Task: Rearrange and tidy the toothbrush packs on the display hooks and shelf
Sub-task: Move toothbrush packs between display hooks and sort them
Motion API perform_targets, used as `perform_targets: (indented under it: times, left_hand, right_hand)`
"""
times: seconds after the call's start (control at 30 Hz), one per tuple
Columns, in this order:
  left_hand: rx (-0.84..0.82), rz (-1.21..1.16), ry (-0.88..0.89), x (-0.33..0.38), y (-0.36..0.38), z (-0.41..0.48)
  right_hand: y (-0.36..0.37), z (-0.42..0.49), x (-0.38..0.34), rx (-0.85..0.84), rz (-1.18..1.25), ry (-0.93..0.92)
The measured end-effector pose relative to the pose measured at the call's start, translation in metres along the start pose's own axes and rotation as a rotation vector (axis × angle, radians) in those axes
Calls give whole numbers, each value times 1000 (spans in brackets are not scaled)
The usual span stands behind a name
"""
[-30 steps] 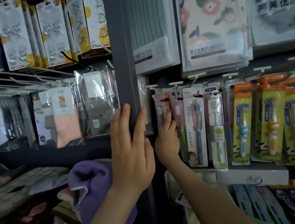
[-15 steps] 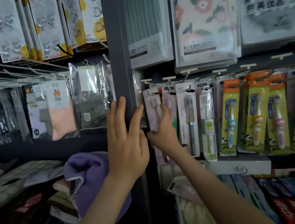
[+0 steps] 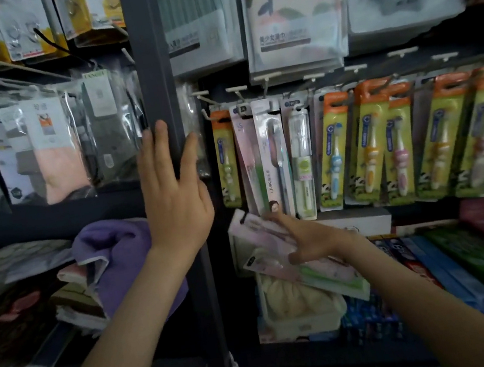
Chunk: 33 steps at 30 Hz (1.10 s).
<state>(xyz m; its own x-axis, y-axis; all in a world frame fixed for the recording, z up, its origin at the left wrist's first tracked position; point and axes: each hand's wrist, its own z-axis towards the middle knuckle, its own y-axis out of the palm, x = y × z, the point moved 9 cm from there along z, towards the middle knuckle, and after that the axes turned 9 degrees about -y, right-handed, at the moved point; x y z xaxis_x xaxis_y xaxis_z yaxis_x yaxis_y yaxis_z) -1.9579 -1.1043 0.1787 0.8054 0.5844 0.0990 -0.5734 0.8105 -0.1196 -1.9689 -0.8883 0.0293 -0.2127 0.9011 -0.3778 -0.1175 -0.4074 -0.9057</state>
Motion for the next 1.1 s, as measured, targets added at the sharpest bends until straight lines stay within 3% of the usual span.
perform_targets:
  times: [0.17,0.53,0.93,1.1]
  left_hand:
    - [40,68,-50,2,3,-7]
    - [15,-50,-9,-3,2,-7]
    - [-7,-61,-15,-4,2,-6]
    - [-9,-61,-18,-4,2,-5]
  right_hand:
    - [42,-27,48,-231,-175,147]
    - [44,-46,22,-3,-507,-1]
    - [65,-56,2,-55,-467,-152]
    - [61,-58,9,-36,-560,-50]
